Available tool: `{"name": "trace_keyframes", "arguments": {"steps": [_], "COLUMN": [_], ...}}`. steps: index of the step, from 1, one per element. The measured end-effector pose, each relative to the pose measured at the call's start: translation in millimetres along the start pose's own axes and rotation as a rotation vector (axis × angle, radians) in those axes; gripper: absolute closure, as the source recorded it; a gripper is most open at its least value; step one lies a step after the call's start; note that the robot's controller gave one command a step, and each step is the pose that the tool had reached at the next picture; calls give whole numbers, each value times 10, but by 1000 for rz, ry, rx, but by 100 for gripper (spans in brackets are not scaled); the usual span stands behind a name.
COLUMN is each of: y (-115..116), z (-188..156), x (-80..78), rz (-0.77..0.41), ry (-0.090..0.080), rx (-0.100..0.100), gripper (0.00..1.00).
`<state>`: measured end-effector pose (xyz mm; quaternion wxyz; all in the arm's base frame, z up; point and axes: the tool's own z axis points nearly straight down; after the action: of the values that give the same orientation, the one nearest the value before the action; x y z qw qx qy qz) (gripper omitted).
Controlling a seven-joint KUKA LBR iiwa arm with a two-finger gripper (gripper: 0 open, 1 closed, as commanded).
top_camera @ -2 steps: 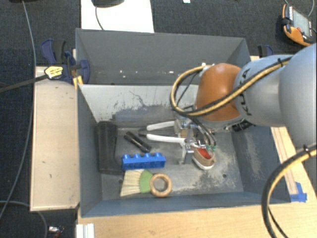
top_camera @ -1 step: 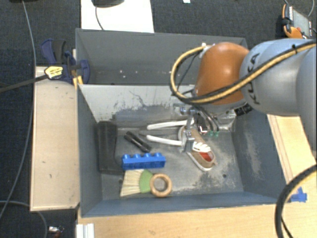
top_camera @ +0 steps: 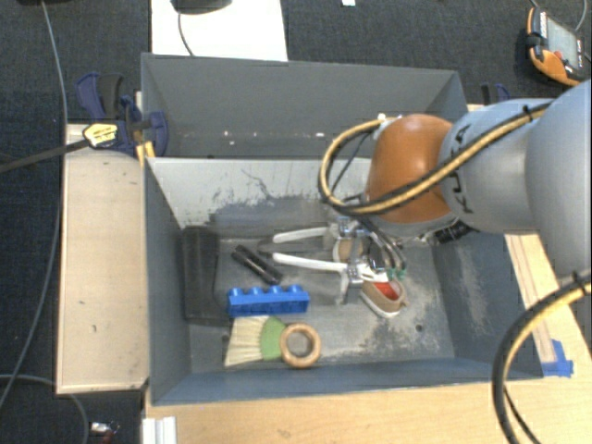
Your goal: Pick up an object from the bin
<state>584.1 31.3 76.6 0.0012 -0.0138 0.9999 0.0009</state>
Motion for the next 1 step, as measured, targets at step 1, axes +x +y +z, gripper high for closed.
{"name": "trace_keyframes", "arguments": {"steps": [1], "y": [-29], "z": [53], "x": [118], "rz": [43], "ry": [-25], "rx": [-4], "gripper": [0]}}
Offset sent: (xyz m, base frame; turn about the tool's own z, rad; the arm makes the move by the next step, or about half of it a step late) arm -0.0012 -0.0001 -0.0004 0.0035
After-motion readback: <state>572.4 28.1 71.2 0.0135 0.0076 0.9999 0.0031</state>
